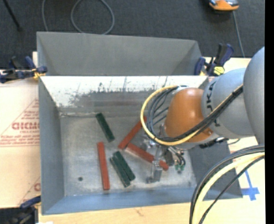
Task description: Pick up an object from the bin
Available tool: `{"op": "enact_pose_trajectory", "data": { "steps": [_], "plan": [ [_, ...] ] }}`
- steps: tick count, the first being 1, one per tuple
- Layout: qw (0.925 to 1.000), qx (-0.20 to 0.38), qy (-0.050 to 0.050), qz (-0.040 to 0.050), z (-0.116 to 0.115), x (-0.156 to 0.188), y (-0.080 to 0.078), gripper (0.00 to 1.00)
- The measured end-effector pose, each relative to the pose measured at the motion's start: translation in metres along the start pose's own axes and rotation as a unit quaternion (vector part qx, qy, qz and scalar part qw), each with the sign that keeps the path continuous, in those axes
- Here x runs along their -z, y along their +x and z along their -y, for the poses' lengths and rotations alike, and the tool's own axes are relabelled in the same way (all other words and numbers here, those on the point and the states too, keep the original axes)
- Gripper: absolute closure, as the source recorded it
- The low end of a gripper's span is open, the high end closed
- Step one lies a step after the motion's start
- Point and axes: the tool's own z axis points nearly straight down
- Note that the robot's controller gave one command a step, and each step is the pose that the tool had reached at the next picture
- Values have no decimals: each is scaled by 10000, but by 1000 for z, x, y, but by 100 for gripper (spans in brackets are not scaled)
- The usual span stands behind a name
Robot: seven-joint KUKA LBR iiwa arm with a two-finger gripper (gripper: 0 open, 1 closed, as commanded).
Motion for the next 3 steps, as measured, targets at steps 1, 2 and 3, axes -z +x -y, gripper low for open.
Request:
{"op": "enact_pose_trajectory", "data": {
  "steps": [1, 2, 3],
  "plan": [
    [10000, -17, 17, 14, 5, 2, 0, 100],
    [9999, -84, 14, 56, -33, 248, 10, 100],
    [9942, 1080, 14, -3, -62, 202, -1, 100]
  ]
}}
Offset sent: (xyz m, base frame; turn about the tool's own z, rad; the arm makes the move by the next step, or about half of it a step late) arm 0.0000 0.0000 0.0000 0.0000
